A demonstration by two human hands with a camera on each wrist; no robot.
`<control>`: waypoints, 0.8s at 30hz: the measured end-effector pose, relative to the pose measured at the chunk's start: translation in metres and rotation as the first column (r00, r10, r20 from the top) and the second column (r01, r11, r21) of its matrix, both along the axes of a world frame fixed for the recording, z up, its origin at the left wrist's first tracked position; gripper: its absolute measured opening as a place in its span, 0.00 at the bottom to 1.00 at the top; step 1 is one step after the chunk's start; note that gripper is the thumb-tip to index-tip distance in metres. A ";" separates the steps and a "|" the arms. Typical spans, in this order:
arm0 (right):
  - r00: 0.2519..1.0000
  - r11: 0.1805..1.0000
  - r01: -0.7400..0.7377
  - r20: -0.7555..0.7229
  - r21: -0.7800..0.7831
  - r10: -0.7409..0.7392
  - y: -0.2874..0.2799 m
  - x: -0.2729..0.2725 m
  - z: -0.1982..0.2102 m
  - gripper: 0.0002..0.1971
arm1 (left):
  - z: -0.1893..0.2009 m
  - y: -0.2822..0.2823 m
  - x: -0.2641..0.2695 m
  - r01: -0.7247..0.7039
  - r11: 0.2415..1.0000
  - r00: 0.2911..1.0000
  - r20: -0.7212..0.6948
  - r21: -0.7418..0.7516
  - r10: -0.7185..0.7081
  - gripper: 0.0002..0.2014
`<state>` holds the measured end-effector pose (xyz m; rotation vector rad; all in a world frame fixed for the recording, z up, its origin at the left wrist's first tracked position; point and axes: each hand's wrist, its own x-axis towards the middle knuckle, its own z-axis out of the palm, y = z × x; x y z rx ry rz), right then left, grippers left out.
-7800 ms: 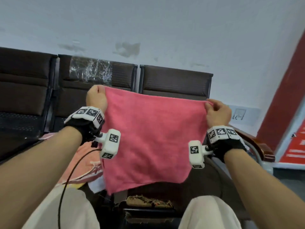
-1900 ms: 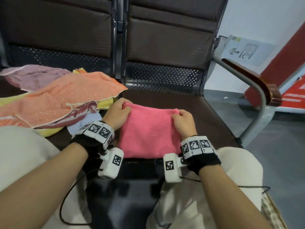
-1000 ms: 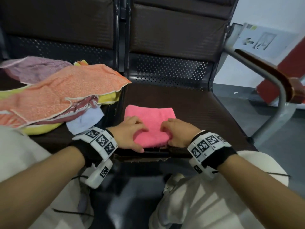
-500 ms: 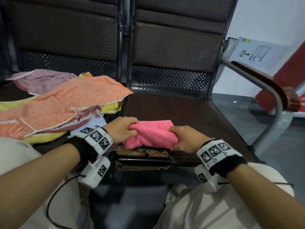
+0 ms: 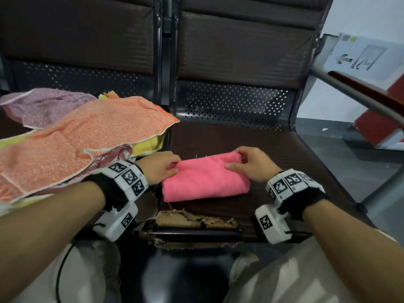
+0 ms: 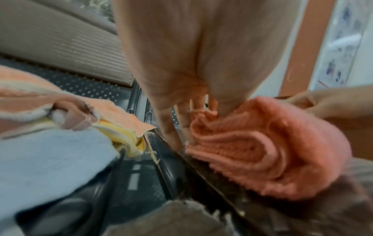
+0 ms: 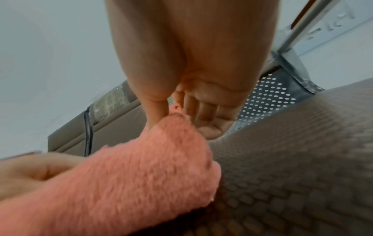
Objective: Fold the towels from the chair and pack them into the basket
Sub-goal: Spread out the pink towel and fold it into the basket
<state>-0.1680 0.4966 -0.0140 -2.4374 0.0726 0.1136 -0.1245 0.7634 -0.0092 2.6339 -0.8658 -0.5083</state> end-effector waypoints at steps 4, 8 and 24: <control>0.984 0.973 -0.009 -0.177 -0.231 -0.033 0.001 0.018 -0.008 0.19 | -0.005 0.002 0.008 -0.008 0.999 0.999 -0.047 0.038 0.010 0.13; 0.911 0.940 -0.033 -0.397 -0.339 -0.112 -0.005 0.023 -0.008 0.32 | -0.005 0.003 0.011 0.000 1.000 0.994 -0.111 0.024 0.003 0.16; 0.988 0.984 -0.154 -0.009 0.087 0.156 0.041 -0.022 0.057 0.24 | 0.048 -0.021 -0.017 -0.021 0.971 0.963 -0.265 -0.236 -0.043 0.67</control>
